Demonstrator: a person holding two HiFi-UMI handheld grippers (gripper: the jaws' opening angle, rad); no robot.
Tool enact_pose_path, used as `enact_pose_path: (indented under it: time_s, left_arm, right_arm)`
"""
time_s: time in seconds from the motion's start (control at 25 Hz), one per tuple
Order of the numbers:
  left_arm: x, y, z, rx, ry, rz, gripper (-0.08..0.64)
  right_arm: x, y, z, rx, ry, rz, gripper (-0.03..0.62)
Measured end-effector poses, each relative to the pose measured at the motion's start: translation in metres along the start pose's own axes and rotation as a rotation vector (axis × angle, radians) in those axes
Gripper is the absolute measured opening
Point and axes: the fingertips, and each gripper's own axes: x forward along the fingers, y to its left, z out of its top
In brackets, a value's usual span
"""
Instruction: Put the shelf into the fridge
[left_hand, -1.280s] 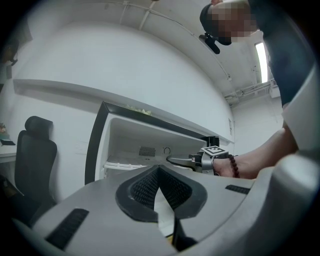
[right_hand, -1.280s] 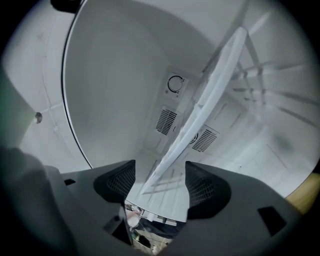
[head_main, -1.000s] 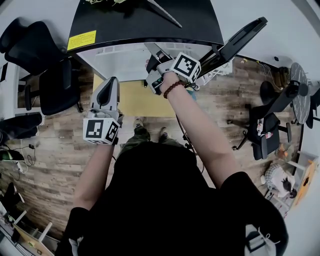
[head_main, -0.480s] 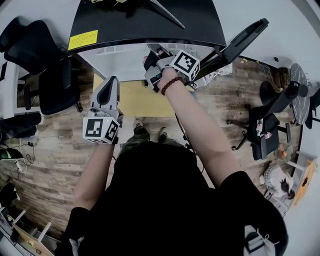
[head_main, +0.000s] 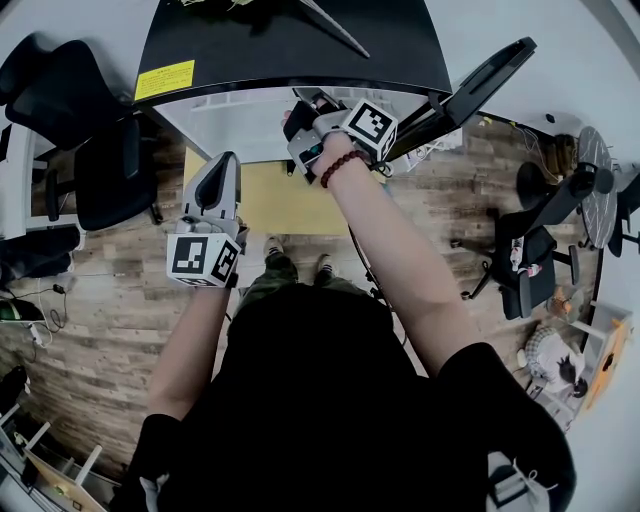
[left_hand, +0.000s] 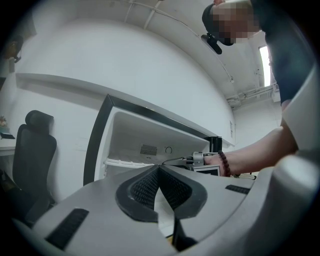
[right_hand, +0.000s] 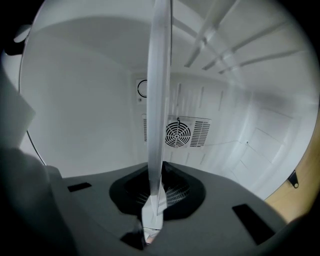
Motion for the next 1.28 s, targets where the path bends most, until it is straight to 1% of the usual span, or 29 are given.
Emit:
enact_pose_path:
  time_s: [0.24,0.6,0.76,0.92,1.28]
  left_arm:
    - [0.001,-0.001,0.001,-0.002,-0.003,0.003,0.018]
    - [-0.002,0.002,0.003,0.001,-0.006,0.009,0.018]
    - [-0.003,-0.001,0.005,0.007,-0.009,0.003,0.018]
    - [-0.003,-0.005,0.006,0.011,-0.011,-0.002,0.018]
    - [-0.002,-0.011,0.011,0.017,-0.021,-0.006,0.018]
  right_arm:
    - [-0.002,0.0,0.001,0.026,-0.02,0.018,0.041]
    - [-0.003,0.0,0.0,0.046,-0.04,0.01,0.038]
    - [-0.006,-0.001,0.0,0.043,-0.049,0.004,0.038]
    - [-0.011,-0.001,-0.002,0.034,-0.054,0.017,0.038]
    - [-0.018,0.0,-0.007,0.043,-0.058,-0.007,0.038]
